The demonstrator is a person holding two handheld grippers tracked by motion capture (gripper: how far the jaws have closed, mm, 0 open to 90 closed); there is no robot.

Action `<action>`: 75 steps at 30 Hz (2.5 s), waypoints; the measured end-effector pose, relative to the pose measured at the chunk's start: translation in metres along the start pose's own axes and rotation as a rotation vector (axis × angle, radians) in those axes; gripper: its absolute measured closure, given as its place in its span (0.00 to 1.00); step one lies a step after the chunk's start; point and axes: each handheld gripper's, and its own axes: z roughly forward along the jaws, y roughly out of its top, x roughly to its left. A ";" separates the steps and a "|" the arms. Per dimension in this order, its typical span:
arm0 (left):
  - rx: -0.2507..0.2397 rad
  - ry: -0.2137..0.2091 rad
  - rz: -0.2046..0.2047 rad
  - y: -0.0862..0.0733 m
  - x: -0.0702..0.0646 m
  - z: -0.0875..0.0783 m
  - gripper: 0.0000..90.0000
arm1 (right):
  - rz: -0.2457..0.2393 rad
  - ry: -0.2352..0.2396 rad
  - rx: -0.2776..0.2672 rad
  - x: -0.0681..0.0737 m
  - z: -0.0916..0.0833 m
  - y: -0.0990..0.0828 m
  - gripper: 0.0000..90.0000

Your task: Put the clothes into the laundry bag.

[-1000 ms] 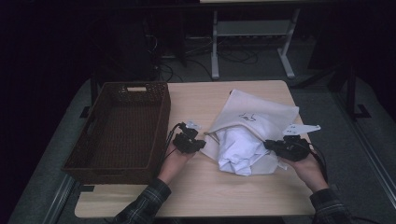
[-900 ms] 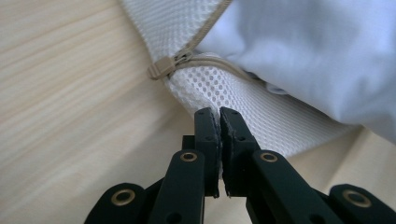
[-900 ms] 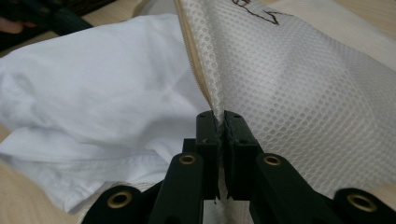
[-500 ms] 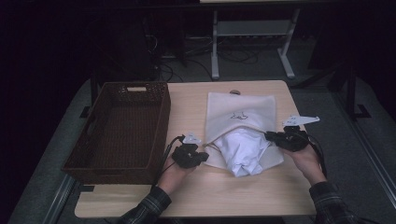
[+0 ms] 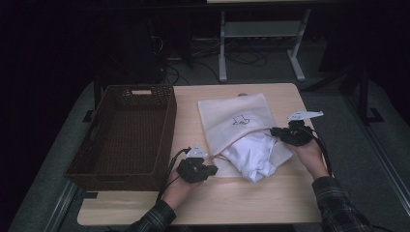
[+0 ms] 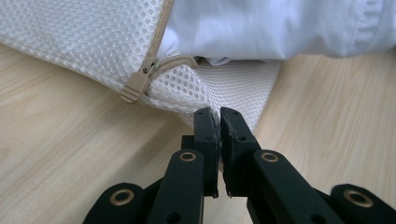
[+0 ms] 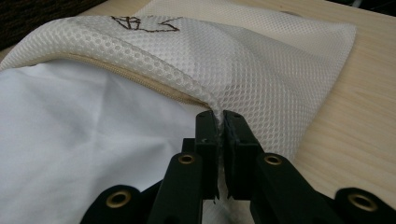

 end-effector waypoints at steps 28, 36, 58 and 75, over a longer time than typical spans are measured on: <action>0.022 -0.019 -0.004 0.001 0.004 0.005 0.96 | -0.095 0.224 0.006 0.090 -0.051 -0.006 0.24; 0.033 -0.021 0.005 0.001 0.003 0.007 0.96 | -0.158 0.272 0.048 0.121 -0.044 -0.013 0.24; 0.056 -0.018 0.029 0.001 -0.001 0.010 0.96 | -0.227 0.145 0.104 0.123 -0.015 -0.024 0.91; 0.082 -0.034 0.037 0.001 -0.003 0.016 0.97 | -0.149 0.084 0.100 0.116 0.016 0.002 0.91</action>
